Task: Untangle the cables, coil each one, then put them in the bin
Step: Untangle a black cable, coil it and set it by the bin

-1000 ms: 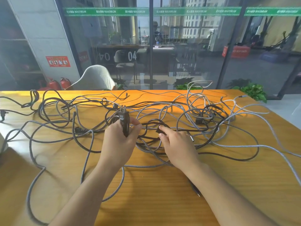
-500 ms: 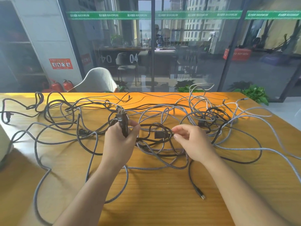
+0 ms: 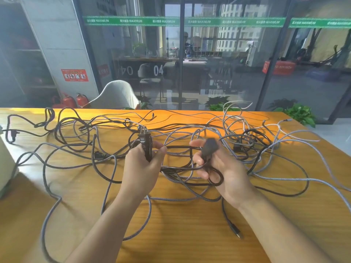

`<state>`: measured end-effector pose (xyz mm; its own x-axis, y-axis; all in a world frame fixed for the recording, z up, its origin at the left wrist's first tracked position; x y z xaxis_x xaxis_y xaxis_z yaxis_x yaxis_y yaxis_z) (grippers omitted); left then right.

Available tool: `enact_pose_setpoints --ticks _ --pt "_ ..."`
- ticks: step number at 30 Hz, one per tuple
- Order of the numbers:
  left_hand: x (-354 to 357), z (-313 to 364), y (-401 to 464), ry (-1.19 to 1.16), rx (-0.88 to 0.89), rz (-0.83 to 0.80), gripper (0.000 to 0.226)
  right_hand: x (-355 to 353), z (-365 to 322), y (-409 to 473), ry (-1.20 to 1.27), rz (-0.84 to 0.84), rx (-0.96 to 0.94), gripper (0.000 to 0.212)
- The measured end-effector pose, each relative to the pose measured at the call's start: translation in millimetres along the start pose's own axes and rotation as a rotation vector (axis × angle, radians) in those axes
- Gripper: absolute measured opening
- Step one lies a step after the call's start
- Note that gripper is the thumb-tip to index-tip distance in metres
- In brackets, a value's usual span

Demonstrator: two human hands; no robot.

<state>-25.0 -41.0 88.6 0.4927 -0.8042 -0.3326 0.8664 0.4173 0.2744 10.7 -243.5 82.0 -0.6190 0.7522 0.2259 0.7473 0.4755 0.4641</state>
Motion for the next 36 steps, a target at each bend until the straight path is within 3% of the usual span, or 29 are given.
enact_pose_setpoints --ticks 4,7,10,14,18,25,29,36 --pt "-3 1 1 0.004 0.009 0.011 0.012 -2 1 -1 -0.11 -0.094 0.014 0.046" --pt "-2 2 1 0.015 0.012 0.014 0.011 -7 2 2 -0.246 0.119 0.052 0.021" --pt "-3 2 1 0.014 0.014 0.03 0.012 -22 -1 3 -0.342 0.375 0.028 0.04" --pt "-1 5 -2 -0.006 0.016 0.028 0.012 -33 -8 1 -0.348 0.565 -0.053 0.035" --pt "1 9 -4 -0.007 0.036 0.032 0.011 -35 -14 -1 -0.246 0.709 -0.072 0.038" --pt "3 12 -5 0.044 0.053 0.06 0.008 -56 -27 -1 -0.305 0.796 -0.125 0.021" --pt "3 11 -5 0.062 0.053 0.071 0.007 -52 -28 0 -0.136 0.779 -0.119 0.017" --pt "13 18 -10 0.126 0.088 0.039 0.007 -62 -25 7 0.426 0.777 -0.184 0.018"
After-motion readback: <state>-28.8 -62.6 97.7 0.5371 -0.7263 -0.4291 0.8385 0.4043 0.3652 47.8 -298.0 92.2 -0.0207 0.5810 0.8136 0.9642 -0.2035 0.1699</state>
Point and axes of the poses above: each hand's wrist, its own y-axis towards the middle knuckle, its own x-axis out of the palm, z = x × y, the point moved 5 cm from there along y, towards the middle knuckle, and after that the axes turned 13 degrees about -x, right-handed, at the moved point
